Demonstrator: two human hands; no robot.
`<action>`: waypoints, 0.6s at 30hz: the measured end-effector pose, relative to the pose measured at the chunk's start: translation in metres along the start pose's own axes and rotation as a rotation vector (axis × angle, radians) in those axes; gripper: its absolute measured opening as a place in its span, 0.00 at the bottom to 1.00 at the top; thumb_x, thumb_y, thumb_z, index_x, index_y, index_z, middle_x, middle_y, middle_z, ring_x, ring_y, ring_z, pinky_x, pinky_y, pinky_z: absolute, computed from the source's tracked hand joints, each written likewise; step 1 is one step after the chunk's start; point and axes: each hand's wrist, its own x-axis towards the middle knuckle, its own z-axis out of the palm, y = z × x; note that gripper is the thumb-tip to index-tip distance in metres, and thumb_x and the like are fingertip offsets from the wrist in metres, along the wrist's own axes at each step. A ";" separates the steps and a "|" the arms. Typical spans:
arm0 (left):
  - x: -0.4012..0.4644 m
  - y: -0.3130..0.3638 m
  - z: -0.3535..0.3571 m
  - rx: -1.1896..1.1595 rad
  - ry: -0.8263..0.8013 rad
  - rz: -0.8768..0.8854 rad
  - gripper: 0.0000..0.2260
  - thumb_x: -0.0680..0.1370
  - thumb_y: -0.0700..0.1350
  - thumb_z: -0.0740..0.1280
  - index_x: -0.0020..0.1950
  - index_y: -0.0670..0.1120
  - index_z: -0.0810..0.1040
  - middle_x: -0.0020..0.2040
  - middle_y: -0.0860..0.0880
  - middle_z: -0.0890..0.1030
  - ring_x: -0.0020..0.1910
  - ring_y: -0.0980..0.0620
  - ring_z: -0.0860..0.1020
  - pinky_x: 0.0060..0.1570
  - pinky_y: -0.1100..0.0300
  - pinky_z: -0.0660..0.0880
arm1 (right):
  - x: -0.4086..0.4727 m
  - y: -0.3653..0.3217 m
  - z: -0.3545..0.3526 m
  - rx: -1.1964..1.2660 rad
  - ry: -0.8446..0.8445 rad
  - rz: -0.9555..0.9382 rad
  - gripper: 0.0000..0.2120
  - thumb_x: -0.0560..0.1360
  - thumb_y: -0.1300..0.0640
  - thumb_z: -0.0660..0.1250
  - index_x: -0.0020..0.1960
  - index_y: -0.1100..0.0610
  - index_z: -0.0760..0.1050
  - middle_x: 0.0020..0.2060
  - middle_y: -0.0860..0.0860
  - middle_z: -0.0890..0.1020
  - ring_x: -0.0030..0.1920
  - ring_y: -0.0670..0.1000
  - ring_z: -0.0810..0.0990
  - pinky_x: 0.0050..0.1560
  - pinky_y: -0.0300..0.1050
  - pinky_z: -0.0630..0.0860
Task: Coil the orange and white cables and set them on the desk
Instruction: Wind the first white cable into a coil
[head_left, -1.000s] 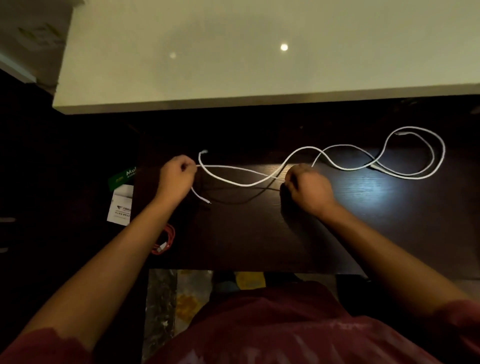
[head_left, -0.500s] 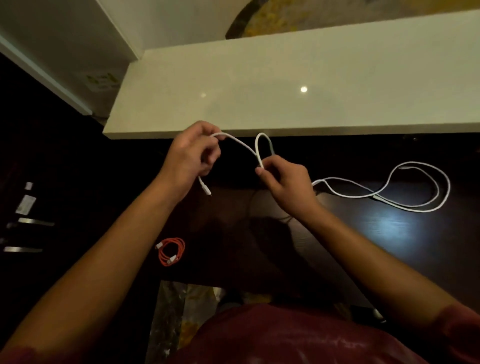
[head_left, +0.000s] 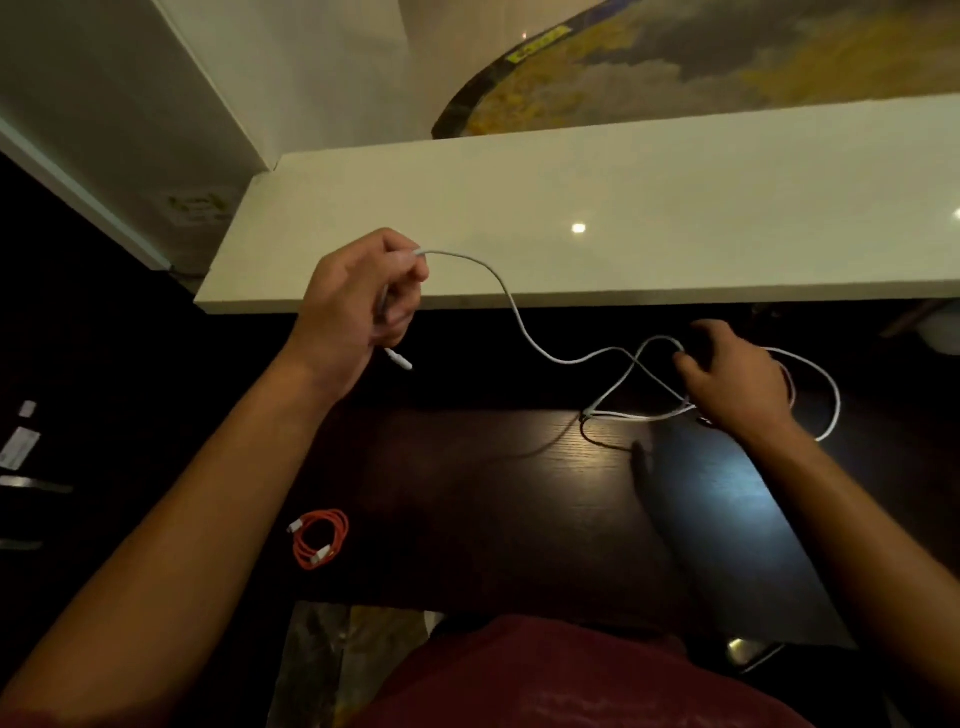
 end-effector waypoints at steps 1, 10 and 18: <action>0.000 0.003 0.005 0.034 -0.025 0.022 0.06 0.78 0.42 0.62 0.41 0.44 0.74 0.25 0.51 0.67 0.22 0.55 0.60 0.23 0.62 0.55 | -0.002 -0.005 -0.003 0.029 0.012 -0.034 0.24 0.78 0.50 0.69 0.71 0.57 0.72 0.61 0.61 0.82 0.61 0.65 0.81 0.57 0.57 0.76; -0.001 0.025 0.028 0.236 -0.210 0.164 0.08 0.84 0.39 0.63 0.46 0.42 0.78 0.27 0.52 0.70 0.26 0.54 0.65 0.27 0.65 0.65 | -0.052 -0.116 -0.050 0.782 -0.298 -0.493 0.22 0.77 0.46 0.70 0.71 0.46 0.74 0.64 0.46 0.82 0.66 0.46 0.79 0.67 0.48 0.75; 0.003 0.025 -0.003 0.046 -0.131 0.160 0.09 0.85 0.43 0.58 0.47 0.44 0.75 0.25 0.50 0.71 0.22 0.54 0.63 0.24 0.63 0.60 | -0.073 -0.133 -0.029 0.814 -0.133 -0.370 0.15 0.81 0.51 0.67 0.39 0.55 0.80 0.26 0.51 0.70 0.28 0.46 0.68 0.31 0.42 0.64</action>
